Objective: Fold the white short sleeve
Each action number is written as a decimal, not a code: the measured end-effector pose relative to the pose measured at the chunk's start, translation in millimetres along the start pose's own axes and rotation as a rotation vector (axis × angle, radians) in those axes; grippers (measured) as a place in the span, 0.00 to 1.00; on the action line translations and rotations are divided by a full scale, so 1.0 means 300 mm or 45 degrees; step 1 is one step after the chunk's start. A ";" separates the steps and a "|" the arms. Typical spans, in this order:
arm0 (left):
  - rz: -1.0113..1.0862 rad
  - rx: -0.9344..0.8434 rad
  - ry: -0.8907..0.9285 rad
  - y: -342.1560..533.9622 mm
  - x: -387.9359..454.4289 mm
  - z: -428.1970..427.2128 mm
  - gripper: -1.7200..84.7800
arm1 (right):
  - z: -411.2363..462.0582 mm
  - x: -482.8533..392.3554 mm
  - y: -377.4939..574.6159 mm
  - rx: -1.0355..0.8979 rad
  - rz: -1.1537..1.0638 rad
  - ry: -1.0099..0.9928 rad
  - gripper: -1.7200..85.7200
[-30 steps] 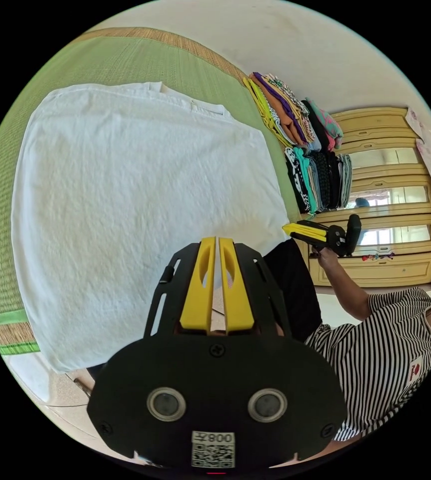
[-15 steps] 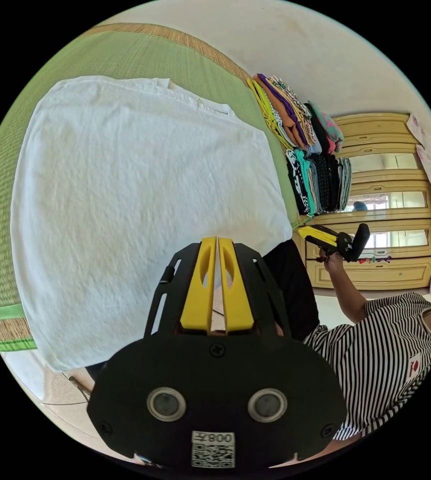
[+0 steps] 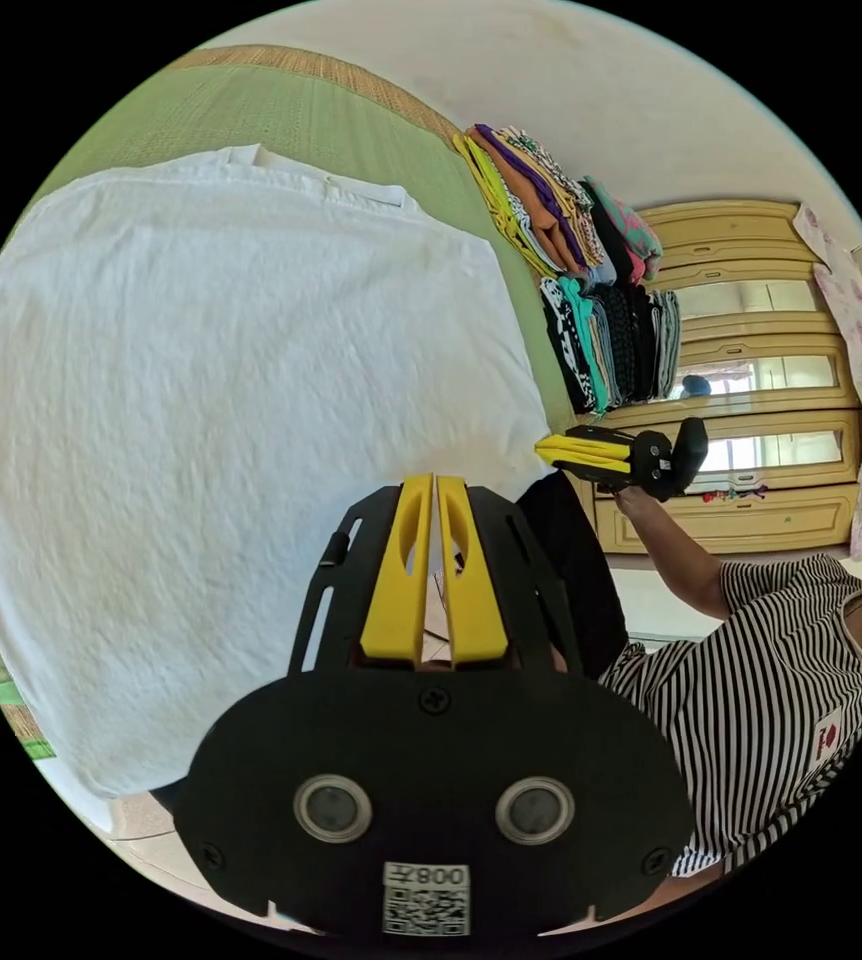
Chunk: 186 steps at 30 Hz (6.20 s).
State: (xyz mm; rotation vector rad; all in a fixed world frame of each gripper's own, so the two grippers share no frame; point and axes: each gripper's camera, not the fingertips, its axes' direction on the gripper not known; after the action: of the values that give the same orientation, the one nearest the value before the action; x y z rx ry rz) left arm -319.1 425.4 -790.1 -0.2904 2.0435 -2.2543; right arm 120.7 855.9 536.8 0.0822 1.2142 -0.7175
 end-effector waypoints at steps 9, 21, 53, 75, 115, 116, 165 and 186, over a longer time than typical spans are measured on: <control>0.019 -0.049 -0.045 -0.065 0.025 0.099 0.02 | -0.017 0.086 0.141 0.052 0.109 -0.089 0.02; -0.001 -0.031 -0.029 -0.079 0.045 0.155 0.02 | -0.038 0.364 0.693 0.075 0.657 -0.197 0.03; 0.356 -0.207 -0.033 -0.106 0.665 0.585 0.07 | 0.338 0.617 1.240 0.315 1.003 -0.957 0.12; 0.600 -0.162 -0.383 -0.140 1.146 0.809 0.03 | 0.472 0.718 1.392 0.585 0.954 -1.188 0.07; 0.489 -0.113 -0.015 0.077 0.913 0.396 0.03 | 1.195 1.129 0.709 0.396 1.208 -0.920 0.04; 0.486 -0.105 -0.002 0.086 0.905 0.376 0.03 | 1.184 1.118 0.697 0.410 1.200 -0.917 0.04; -0.531 0.699 0.468 1.389 -0.674 -1.166 0.03 | 1.633 -0.236 -1.406 -0.110 0.553 -0.728 0.05; -0.411 0.779 0.359 1.518 -0.561 -1.327 0.02 | 1.012 -0.900 -0.930 0.009 0.082 -0.370 0.12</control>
State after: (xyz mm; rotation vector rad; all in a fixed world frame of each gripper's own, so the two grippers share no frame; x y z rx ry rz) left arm -262.1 798.7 -1291.6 -0.2743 1.3576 -3.1300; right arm 176.0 633.3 972.9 0.0216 0.9270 -0.6524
